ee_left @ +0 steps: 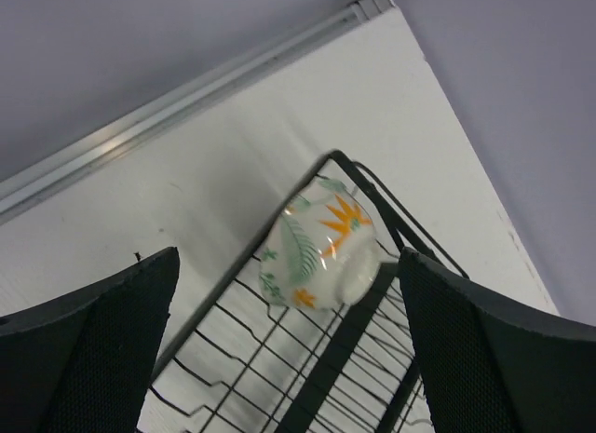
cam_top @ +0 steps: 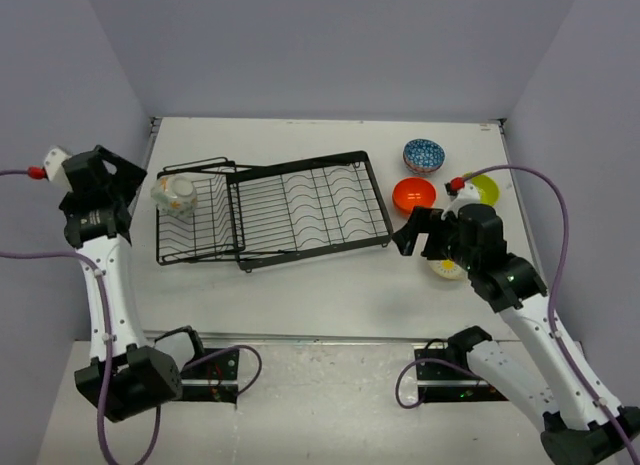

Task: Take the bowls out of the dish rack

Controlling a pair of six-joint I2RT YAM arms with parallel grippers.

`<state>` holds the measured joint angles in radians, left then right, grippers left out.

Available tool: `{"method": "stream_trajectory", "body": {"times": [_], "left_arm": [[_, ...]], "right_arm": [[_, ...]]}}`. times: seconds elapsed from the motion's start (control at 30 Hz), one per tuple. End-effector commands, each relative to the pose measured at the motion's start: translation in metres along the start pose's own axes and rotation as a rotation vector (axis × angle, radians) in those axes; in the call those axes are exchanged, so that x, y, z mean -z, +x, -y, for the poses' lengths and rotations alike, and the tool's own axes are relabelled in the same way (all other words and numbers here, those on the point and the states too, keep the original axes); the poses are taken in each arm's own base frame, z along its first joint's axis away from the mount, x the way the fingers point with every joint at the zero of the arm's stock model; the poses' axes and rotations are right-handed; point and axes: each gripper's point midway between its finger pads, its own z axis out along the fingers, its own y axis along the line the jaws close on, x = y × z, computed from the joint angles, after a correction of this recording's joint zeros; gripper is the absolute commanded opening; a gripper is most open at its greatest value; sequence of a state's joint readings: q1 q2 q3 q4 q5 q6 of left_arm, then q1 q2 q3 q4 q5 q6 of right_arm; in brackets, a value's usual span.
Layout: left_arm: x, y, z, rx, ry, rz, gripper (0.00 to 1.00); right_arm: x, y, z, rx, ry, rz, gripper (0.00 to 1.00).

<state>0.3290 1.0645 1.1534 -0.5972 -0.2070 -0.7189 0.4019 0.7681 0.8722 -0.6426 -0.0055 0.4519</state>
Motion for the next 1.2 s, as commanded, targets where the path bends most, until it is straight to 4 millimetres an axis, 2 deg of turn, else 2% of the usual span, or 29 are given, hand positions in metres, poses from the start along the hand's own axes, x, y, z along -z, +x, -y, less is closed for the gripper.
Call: {"method": "stream_trajectory", "body": {"times": [0.0,0.03,0.1,0.13,0.17,0.2,0.23,0.27,0.3,0.33,0.37,0.4,0.5,0.63,0.77,0.9,1.0,1.03,1.17], "left_arm": [[-0.012,-0.015,0.003,0.096,0.085,-0.028,1.0],[-0.019,-0.013,-0.009,0.098,0.058,-0.031,1.0],[-0.03,-0.011,-0.005,0.08,0.129,-0.059,1.0],[-0.036,0.001,-0.012,0.087,0.183,-0.115,1.0],[-0.039,0.003,-0.013,0.096,0.226,-0.122,1.0],[-0.041,-0.006,-0.008,0.1,0.299,-0.085,1.0],[-0.042,0.003,-0.018,0.131,0.334,-0.115,1.0],[-0.043,0.002,-0.02,0.148,0.365,-0.096,1.0],[-0.042,-0.007,-0.019,0.14,0.377,-0.062,1.0],[-0.041,0.007,-0.018,0.17,0.415,-0.101,1.0],[-0.042,0.005,-0.019,0.18,0.434,-0.08,1.0],[-0.043,0.017,-0.023,0.214,0.44,-0.098,1.0],[-0.04,0.019,-0.017,0.238,0.518,-0.056,1.0],[-0.036,0.028,-0.02,0.274,0.591,0.031,1.0],[-0.029,0.023,-0.022,0.282,0.626,0.131,1.0],[-0.024,0.02,-0.013,0.277,0.712,0.162,1.0],[-0.025,0.023,-0.002,0.28,0.803,0.116,1.0],[-0.031,0.025,-0.001,0.283,0.825,0.099,1.0],[-0.047,0.033,-0.005,0.314,0.809,0.05,0.98]], "right_arm": [[-0.003,0.014,-0.025,0.04,-0.173,-0.035,0.99],[0.002,0.017,-0.037,0.047,-0.247,-0.049,0.99],[0.007,0.015,-0.049,0.057,-0.317,-0.037,0.99],[0.011,0.015,-0.055,0.063,-0.355,-0.035,0.99],[0.013,0.014,-0.057,0.068,-0.366,-0.033,0.99],[0.014,0.015,-0.058,0.071,-0.375,-0.031,0.99],[0.018,0.014,-0.063,0.077,-0.407,-0.024,0.99],[0.021,0.017,-0.066,0.082,-0.435,-0.031,0.99],[0.021,0.018,-0.066,0.082,-0.434,-0.033,0.99],[0.025,0.018,-0.071,0.089,-0.468,-0.032,0.99],[0.027,0.019,-0.073,0.092,-0.483,-0.031,0.99],[0.032,0.018,-0.076,0.099,-0.506,-0.025,0.99],[0.039,0.016,-0.08,0.112,-0.532,-0.011,0.99],[0.053,0.018,-0.09,0.123,-0.61,0.006,0.99],[0.063,0.017,-0.096,0.115,-0.668,0.051,0.99],[0.077,0.012,-0.107,0.09,-0.743,0.102,0.99],[0.085,0.01,-0.113,0.078,-0.795,0.126,0.99],[0.084,0.012,-0.113,0.075,-0.801,0.124,0.99],[0.083,0.015,-0.115,0.087,-0.82,0.11,0.99]]}}
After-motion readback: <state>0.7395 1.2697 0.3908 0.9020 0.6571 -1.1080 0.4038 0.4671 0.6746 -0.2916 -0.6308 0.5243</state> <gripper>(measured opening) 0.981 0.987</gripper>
